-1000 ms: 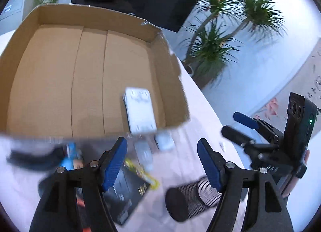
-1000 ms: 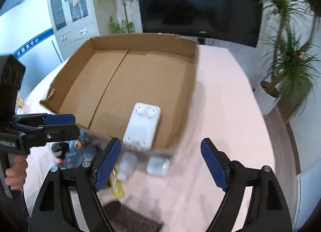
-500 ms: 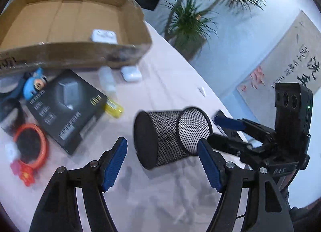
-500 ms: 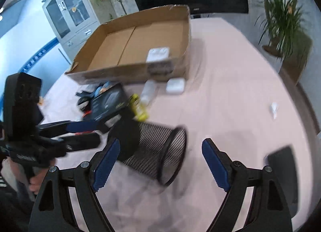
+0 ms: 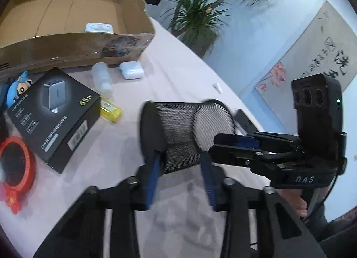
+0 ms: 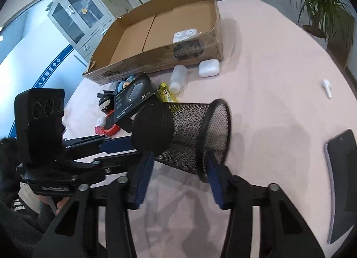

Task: Organize rigid objects
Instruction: 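Grasp the black mesh pen holder with the right gripper, then carry the mesh pen holder into the box and release it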

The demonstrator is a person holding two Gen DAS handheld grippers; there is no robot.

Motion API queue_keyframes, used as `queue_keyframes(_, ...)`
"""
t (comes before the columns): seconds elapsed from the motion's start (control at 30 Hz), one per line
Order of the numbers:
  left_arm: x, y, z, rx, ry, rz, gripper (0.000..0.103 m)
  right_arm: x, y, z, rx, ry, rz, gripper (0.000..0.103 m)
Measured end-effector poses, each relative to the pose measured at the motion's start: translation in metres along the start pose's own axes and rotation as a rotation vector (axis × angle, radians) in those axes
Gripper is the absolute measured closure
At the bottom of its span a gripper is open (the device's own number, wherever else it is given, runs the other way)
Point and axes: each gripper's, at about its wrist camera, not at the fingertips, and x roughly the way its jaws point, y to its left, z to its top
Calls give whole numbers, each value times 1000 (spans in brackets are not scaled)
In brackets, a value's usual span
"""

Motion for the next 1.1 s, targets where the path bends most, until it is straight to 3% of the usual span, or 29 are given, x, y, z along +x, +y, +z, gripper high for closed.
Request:
queue_keyframes(0.4,-22,7,17,-35,-49,13,77,-7,23,20,-109,-25,1,75)
queue_keyframes(0.57,-39,10,31,-38,-90,52,77,-9,40,37,-173,-44,8,76)
queue_keyframes(1.1,-88,53,130,-32,-260,186,77,5,87,151,-372,-155,48,76)
